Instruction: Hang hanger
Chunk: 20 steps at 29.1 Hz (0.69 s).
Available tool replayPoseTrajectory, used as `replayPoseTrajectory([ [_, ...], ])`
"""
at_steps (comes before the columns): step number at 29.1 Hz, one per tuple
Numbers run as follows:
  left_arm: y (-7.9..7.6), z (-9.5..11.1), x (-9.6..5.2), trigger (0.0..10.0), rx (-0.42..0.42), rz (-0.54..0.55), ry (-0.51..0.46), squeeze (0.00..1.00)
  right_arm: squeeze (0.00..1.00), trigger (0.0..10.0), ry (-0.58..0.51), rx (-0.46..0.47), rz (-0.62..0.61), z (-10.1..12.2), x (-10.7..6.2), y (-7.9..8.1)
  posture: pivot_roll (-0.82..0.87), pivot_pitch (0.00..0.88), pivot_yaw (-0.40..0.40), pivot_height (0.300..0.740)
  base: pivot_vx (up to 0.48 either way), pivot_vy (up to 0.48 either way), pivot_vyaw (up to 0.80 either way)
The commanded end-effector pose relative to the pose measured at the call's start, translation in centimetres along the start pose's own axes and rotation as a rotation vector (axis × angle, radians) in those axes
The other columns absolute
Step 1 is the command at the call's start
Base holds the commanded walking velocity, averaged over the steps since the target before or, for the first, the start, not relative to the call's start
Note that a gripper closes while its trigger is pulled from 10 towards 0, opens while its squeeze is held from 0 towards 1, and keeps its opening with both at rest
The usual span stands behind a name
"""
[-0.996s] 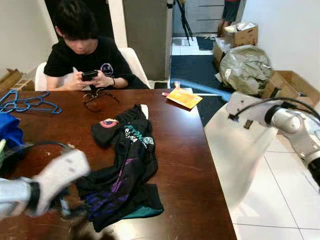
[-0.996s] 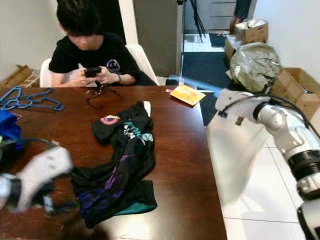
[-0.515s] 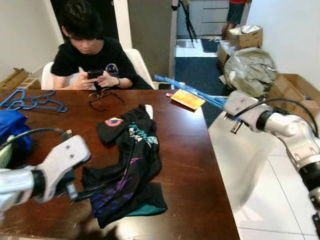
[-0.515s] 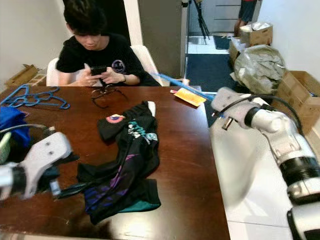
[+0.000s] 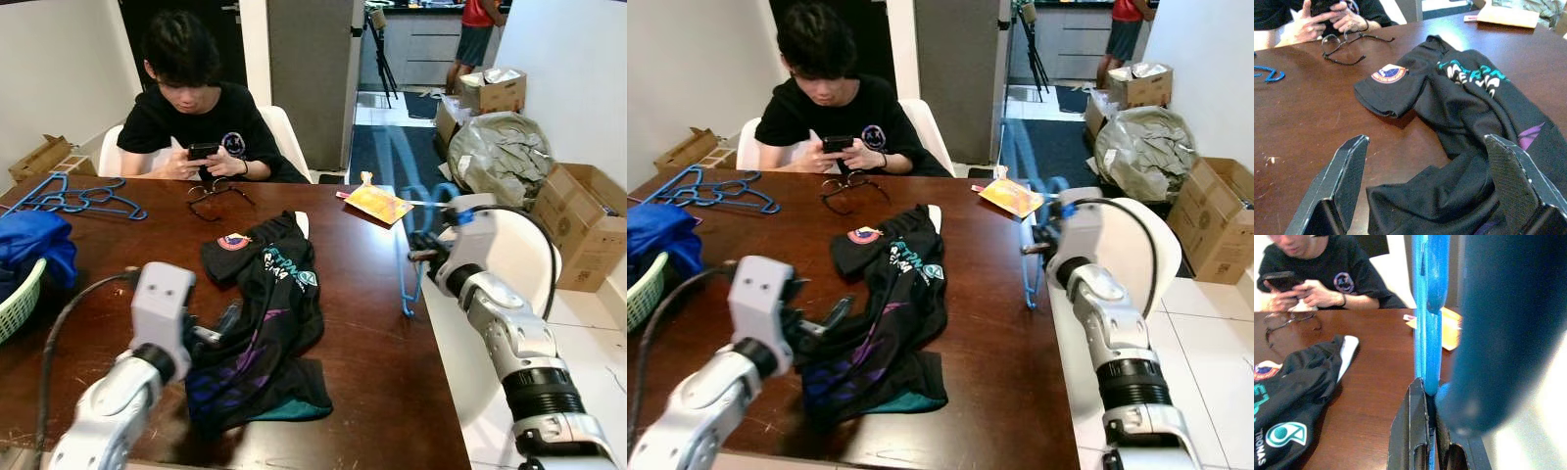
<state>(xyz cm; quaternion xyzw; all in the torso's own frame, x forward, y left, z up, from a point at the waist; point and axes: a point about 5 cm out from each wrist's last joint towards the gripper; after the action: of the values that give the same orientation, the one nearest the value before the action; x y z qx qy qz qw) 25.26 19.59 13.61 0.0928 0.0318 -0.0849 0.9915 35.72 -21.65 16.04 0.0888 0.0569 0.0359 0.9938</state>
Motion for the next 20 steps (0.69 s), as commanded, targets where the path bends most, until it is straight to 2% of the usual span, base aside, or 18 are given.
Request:
replayPoseTrajectory([
  [1, 1.0, -0.3, 0.0, 10.0, 0.020, 0.048, 0.006, 0.00, 0.00, 10.0, 0.104, 0.066, -0.059, -2.5, -0.3, -0.9, 0.09, 0.000, 0.015, 0.735, 0.000, 0.000, 0.00],
  [3, 1.5, -0.3, 0.3, 10.0, 0.009, 0.100, -0.007, 0.00, 0.00, 10.0, 0.126, 0.140, -0.077, -2.4, -0.5, -1.3, 0.09, 0.000, 0.015, 0.735, 0.000, 0.000, 0.00],
  [6, 1.4, -0.2, 0.4, 10.0, 0.006, 0.115, -0.016, 0.00, 0.00, 10.0, 0.152, 0.136, -0.057, -2.3, -0.7, -1.1, 0.09, 0.000, 0.013, 0.735, 0.000, 0.000, 0.00],
  [8, 0.8, 0.1, 0.7, 10.0, 0.000, 0.112, -0.032, 0.00, 0.00, 10.0, 0.246, 0.060, 0.047, -2.5, -1.1, 0.2, 0.09, 0.000, 0.009, 0.735, 0.000, 0.000, 0.00],
  [9, 0.8, 0.1, 0.7, 10.0, 0.000, 0.112, -0.032, 0.00, 0.00, 10.0, 0.246, 0.060, 0.047, -2.5, -1.1, 0.2, 0.09, 0.000, 0.009, 0.735, 0.000, 0.000, 0.00],
  [10, 0.5, 0.3, 0.9, 10.0, -0.010, 0.105, -0.044, 0.00, 0.00, 10.0, 0.292, 0.006, 0.121, -2.6, -1.4, 0.9, 0.09, 0.000, 0.006, 0.735, 0.000, 0.000, 0.00],
  [12, 0.5, 0.3, 0.9, 10.0, -0.010, 0.105, -0.044, 0.00, 0.00, 10.0, 0.292, 0.006, 0.121, -2.6, -1.4, 0.9, 0.09, 0.000, 0.006, 0.735, 0.000, 0.000, 0.00],
  [13, 0.3, 0.6, 1.1, 10.0, -0.022, 0.095, -0.057, 0.00, 0.00, 10.0, 0.325, -0.074, 0.206, -2.7, -1.8, 1.6, 0.09, 0.000, 0.005, 0.735, 0.000, 0.000, 0.00],
  [14, 0.3, 0.6, 1.1, 10.0, -0.022, 0.095, -0.057, 0.00, 0.00, 10.0, 0.325, -0.074, 0.206, -2.7, -1.8, 1.6, 0.09, 0.000, 0.005, 0.735, 0.000, 0.000, 0.00],
  [15, 0.1, 0.9, 1.2, 10.0, -0.034, 0.087, -0.071, 0.00, 0.00, 10.0, 0.378, -0.202, 0.315, -2.8, -2.6, 2.1, 0.09, 0.000, 0.005, 0.735, 0.000, 0.000, 0.00],
  [16, 0.1, 0.9, 1.2, 10.0, -0.034, 0.087, -0.071, 0.00, 0.00, 10.0, 0.378, -0.202, 0.315, -2.8, -2.6, 2.1, 0.09, 0.000, 0.005, 0.735, 0.000, 0.000, 0.00],
  [18, -0.1, 1.1, 1.4, 10.0, -0.046, 0.069, -0.085, 0.00, 0.00, 10.0, 0.537, -0.411, 0.505, -2.9, -4.6, 3.2, 0.09, 0.000, 0.005, 0.735, 0.000, 0.000, 0.00],
  [19, -0.1, 1.1, 1.4, 10.0, -0.046, 0.069, -0.085, 0.00, 0.00, 10.0, 0.537, -0.411, 0.505, -2.9, -4.6, 3.2, 0.09, 0.000, 0.005, 0.735, 0.000, 0.000, 0.00],
  [20, -0.1, 1.0, 1.5, 10.0, -0.046, 0.064, -0.085, 0.00, 0.00, 10.0, 0.621, -0.502, 0.545, -3.3, -5.4, 3.2, 0.08, 0.000, 0.005, 0.735, 0.000, 0.000, 0.00],
])
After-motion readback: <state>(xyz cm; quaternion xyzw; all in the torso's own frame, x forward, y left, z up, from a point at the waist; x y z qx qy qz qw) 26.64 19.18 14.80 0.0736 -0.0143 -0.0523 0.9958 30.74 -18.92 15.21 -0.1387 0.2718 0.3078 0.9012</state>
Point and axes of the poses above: a point about 5 cm out from each wrist's last joint towards the gripper, its own x axis pointing out of the wrist towards the gripper, its own z axis along the axis of the wrist's last joint, y = z × x, and after that the axes turned 5 degrees about x, right-handed
